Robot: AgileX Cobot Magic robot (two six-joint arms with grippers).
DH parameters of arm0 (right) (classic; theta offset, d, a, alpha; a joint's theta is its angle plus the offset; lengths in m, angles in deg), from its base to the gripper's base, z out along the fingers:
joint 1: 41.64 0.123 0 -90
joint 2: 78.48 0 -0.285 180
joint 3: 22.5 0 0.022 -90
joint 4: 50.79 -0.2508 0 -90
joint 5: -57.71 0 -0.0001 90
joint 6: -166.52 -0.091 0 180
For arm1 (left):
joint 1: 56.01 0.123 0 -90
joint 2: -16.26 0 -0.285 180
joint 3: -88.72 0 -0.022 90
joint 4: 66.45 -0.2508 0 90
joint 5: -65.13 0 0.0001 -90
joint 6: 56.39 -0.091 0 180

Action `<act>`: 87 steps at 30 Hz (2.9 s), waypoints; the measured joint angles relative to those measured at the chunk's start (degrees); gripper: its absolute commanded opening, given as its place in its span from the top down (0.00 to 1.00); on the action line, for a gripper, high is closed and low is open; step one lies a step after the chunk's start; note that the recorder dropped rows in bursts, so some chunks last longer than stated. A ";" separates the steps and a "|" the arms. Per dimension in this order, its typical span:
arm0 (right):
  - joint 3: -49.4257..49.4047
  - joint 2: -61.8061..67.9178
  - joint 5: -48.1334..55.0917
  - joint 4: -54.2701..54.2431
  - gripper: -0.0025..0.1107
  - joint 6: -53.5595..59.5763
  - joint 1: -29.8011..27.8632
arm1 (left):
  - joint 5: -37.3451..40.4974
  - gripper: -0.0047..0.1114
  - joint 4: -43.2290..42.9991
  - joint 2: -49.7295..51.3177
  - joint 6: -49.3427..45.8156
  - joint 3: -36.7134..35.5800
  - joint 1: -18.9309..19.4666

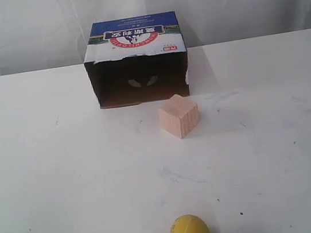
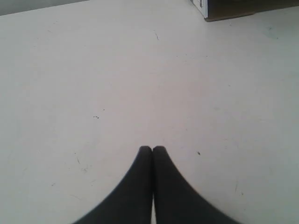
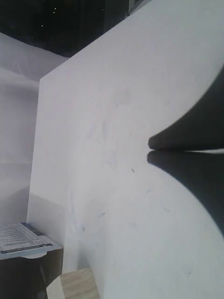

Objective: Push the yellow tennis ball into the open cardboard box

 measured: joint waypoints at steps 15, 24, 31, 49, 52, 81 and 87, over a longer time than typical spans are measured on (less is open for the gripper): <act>-0.22 0.00 -23.80 -7.99 0.98 -8.11 0.00 | 0.00 0.96 0.00 0.00 0.00 0.00 0.00; -0.06 -0.21 -82.25 -23.85 0.98 -20.06 0.00 | 0.00 0.96 0.00 0.00 0.00 0.00 0.00; 8.89 5.70 -73.17 -32.62 0.98 -23.56 0.00 | 0.00 0.96 0.00 0.00 0.00 0.00 0.00; 71.77 71.84 11.89 29.35 0.98 -38.97 0.00 | 0.00 0.96 0.00 0.00 0.00 0.00 0.00; 73.97 74.98 26.77 21.02 0.98 -29.60 0.00 | 0.00 0.96 0.00 0.00 0.00 0.00 0.00; 59.01 78.30 35.65 -12.90 0.98 11.28 27.69 | 0.00 0.96 0.00 0.00 0.00 0.00 0.00; 54.06 78.30 36.78 -31.33 0.98 23.36 30.34 | 0.00 0.96 0.00 0.00 0.00 0.00 0.00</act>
